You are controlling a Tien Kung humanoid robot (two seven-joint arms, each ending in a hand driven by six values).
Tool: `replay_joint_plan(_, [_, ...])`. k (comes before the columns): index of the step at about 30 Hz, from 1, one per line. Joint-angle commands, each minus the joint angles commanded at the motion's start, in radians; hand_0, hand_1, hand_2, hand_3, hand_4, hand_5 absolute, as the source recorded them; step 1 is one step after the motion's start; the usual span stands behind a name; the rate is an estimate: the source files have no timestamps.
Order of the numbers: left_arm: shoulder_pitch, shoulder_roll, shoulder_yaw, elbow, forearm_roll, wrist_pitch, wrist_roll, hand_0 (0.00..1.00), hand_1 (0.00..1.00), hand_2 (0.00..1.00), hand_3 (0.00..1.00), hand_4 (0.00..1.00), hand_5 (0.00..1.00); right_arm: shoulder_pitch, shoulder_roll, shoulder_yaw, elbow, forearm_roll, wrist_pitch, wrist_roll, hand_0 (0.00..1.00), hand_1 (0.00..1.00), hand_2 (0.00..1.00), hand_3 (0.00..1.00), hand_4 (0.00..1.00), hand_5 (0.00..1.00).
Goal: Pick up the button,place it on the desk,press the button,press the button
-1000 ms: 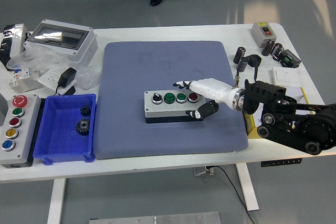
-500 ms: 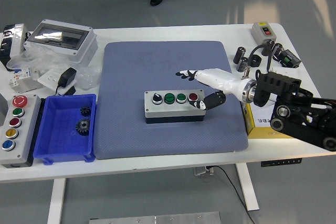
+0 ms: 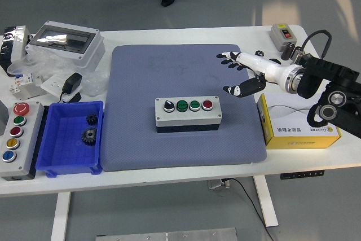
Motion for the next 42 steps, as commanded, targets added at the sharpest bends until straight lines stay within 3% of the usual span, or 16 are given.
replay_joint_plan(3, [0.0, 0.001, -0.001, 0.0, 0.001, 0.0, 0.0, 0.618, 0.554, 0.533, 0.582, 0.483, 0.21, -0.006, 0.007, 0.041, 0.021, 0.005, 0.074, -0.074, 0.735, 0.813, 0.827, 0.998, 0.627, 0.054])
replay_joint_plan(4, [0.0, 0.001, -0.001, 0.0, 0.0, 0.0, 0.0, 0.618, 0.553, 0.533, 0.582, 0.485, 0.21, -0.006, 0.008, 0.052, 0.026, 0.005, 0.095, -0.094, 0.236, 0.407, 0.459, 0.846, 0.32, 0.132])
replay_joint_plan(9, [-0.002, 0.001, 0.0, 0.0, -0.001, 0.0, 0.001, 0.618, 0.553, 0.533, 0.582, 0.485, 0.21, 0.001, 0.008, 0.082, 0.041, 0.006, 0.177, -0.167, 0.236, 0.407, 0.459, 0.846, 0.32, 0.132])
replay_joint_plan(10, [-0.002, 0.001, 0.0, 0.0, -0.002, 0.0, 0.001, 0.618, 0.553, 0.533, 0.582, 0.486, 0.212, 0.004, 0.008, 0.081, 0.042, 0.01, 0.185, -0.172, 0.088, 0.231, 0.29, 0.787, 0.262, 0.111])
replay_joint_plan(15, [-0.005, 0.001, -0.001, 0.0, -0.003, -0.001, 0.002, 0.618, 0.553, 0.533, 0.582, 0.486, 0.212, 0.023, 0.024, 0.05, 0.034, 0.023, 0.197, -0.177, 0.088, 0.231, 0.29, 0.787, 0.262, 0.111])
replay_joint_plan(16, [-0.006, 0.001, -0.001, 0.0, -0.003, -0.001, 0.002, 0.619, 0.553, 0.534, 0.582, 0.487, 0.212, 0.026, 0.03, 0.042, 0.029, 0.025, 0.195, -0.176, 0.002, 0.127, 0.218, 0.763, 0.22, 0.077])
replay_joint_plan(23, [-0.008, 0.0, 0.0, 0.0, -0.004, -0.001, 0.006, 0.619, 0.553, 0.534, 0.583, 0.487, 0.212, 0.036, 0.071, -0.016, -0.008, 0.021, 0.178, -0.174, 0.002, 0.108, 0.215, 0.754, 0.239, 0.076])
replay_joint_plan(27, [-0.007, -0.001, 0.002, 0.0, -0.006, 0.0, 0.008, 0.619, 0.553, 0.534, 0.583, 0.487, 0.212, 0.033, 0.079, -0.038, -0.008, 0.02, 0.173, -0.173, 0.002, 0.108, 0.215, 0.754, 0.239, 0.076])
replay_joint_plan(28, [-0.007, -0.001, 0.002, 0.0, -0.006, 0.0, 0.008, 0.619, 0.553, 0.533, 0.582, 0.488, 0.214, 0.033, 0.08, -0.041, -0.008, 0.02, 0.172, -0.171, 0.002, 0.099, 0.208, 0.745, 0.285, 0.058])
replay_joint_plan(42, [-0.009, -0.001, 0.001, 0.0, -0.004, -0.002, 0.008, 0.619, 0.553, 0.533, 0.583, 0.489, 0.214, 0.032, 0.108, -0.085, -0.04, 0.007, 0.134, -0.16, 0.002, 0.094, 0.203, 0.74, 0.285, 0.057])
